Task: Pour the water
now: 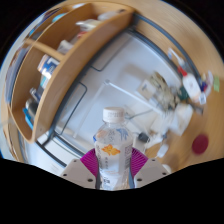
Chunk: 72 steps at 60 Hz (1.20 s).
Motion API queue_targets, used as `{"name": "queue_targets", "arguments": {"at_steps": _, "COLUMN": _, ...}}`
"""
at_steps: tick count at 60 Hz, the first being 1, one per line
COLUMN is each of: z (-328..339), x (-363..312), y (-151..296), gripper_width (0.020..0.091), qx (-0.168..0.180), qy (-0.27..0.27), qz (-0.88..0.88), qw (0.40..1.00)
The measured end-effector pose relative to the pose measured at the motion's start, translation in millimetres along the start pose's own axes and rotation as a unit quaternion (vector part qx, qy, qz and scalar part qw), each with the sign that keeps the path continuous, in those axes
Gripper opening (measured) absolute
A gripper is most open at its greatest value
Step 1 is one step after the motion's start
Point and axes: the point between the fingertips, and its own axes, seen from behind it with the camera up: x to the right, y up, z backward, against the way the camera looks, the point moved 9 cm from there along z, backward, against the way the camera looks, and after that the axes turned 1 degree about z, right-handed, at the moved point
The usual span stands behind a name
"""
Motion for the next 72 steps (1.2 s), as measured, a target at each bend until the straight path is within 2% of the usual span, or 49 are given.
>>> {"name": "queue_targets", "arguments": {"at_steps": 12, "z": 6.4, "x": 58.0, "y": 40.7, "gripper_width": 0.0406, "qx": 0.024, "qy": -0.065, "qz": 0.285, "qw": 0.956}}
{"name": "queue_targets", "arguments": {"at_steps": 21, "z": 1.4, "x": 124.3, "y": 49.7, "gripper_width": 0.0404, "qx": 0.007, "qy": -0.14, "qz": 0.403, "qw": 0.905}}
{"name": "queue_targets", "arguments": {"at_steps": 29, "z": -8.4, "x": 165.9, "y": 42.6, "gripper_width": 0.0404, "qx": -0.008, "qy": -0.155, "qz": 0.423, "qw": 0.893}}
{"name": "queue_targets", "arguments": {"at_steps": 50, "z": -15.7, "x": 216.7, "y": 34.0, "gripper_width": 0.0418, "qx": 0.0, "qy": -0.183, "qz": 0.428, "qw": 0.885}}
{"name": "queue_targets", "arguments": {"at_steps": 53, "z": -17.4, "x": 222.0, "y": 28.9, "gripper_width": 0.0442, "qx": -0.005, "qy": -0.181, "qz": 0.427, "qw": 0.886}}
{"name": "queue_targets", "arguments": {"at_steps": 55, "z": -18.2, "x": 221.8, "y": 28.8, "gripper_width": 0.044, "qx": 0.009, "qy": -0.173, "qz": 0.429, "qw": 0.887}}
{"name": "queue_targets", "arguments": {"at_steps": 66, "z": -11.6, "x": 225.1, "y": 25.0, "gripper_width": 0.0538, "qx": 0.016, "qy": -0.177, "qz": 0.427, "qw": 0.887}}
{"name": "queue_targets", "arguments": {"at_steps": 69, "z": -9.5, "x": 227.8, "y": 21.2, "gripper_width": 0.0578, "qx": 0.006, "qy": -0.185, "qz": 0.421, "qw": 0.888}}
{"name": "queue_targets", "arguments": {"at_steps": 72, "z": -7.1, "x": 234.3, "y": 16.8, "gripper_width": 0.0651, "qx": -0.014, "qy": -0.202, "qz": 0.417, "qw": 0.886}}
